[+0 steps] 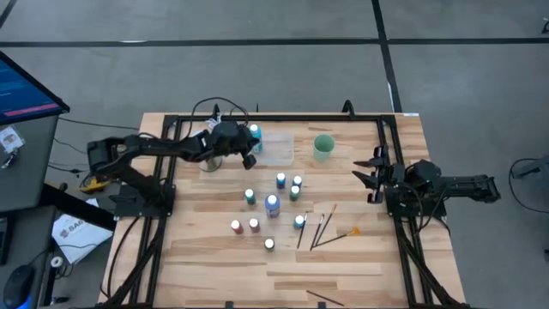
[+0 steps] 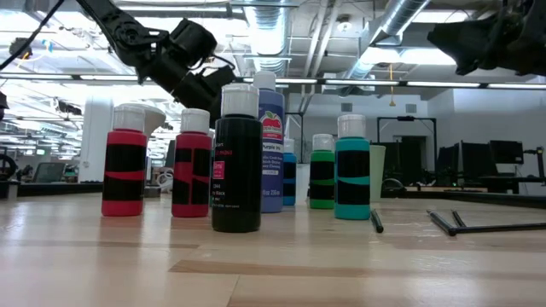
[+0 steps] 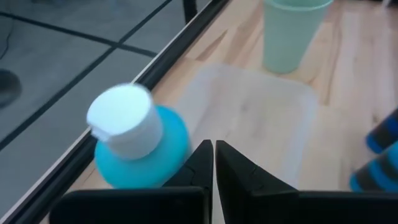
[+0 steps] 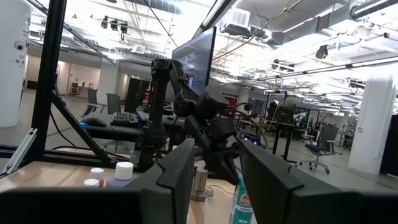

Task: Pick & Place Paint Supplies
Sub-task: Put the large light blue paint bottle into the bin, then put the small blue paint bottle into the bin

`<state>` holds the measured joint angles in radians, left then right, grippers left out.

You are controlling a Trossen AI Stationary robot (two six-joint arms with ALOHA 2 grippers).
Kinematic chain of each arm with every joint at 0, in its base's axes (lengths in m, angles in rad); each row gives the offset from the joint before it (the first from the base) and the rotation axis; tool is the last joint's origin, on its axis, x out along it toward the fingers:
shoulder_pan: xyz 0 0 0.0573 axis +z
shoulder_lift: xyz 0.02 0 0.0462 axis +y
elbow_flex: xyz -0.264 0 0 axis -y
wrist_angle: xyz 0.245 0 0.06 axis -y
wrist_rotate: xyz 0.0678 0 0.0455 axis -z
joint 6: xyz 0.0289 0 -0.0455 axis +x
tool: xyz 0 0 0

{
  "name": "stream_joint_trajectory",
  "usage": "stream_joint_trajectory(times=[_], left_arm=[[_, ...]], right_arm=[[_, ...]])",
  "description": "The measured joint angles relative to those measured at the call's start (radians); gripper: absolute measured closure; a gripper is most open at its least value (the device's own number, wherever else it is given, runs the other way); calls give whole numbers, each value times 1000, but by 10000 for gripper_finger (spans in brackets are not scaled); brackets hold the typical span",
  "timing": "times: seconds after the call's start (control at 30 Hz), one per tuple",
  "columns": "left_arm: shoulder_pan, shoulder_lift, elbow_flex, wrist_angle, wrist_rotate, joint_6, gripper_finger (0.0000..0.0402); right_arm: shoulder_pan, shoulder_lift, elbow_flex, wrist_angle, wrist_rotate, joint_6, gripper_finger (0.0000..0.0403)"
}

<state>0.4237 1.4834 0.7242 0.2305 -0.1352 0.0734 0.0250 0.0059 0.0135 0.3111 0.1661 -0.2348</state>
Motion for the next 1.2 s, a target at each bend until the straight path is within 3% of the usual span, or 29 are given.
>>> stream_joint_trajectory(times=[0.5,0.8,1.0,1.2], left_arm=[[14,27,0,20,-87,53,401],[-11,9,-1,31,-68,43,395],[-83,-149,0,36,-58,51,342],[-176,-383,0,-35,-56,50,259]], right_arm=[[0,0,0,-15,0,0,278],[-1,0,0,33,0,-1,278],[-2,13,26,86,108,-49,260],[-2,156,125,58,206,-52,210]])
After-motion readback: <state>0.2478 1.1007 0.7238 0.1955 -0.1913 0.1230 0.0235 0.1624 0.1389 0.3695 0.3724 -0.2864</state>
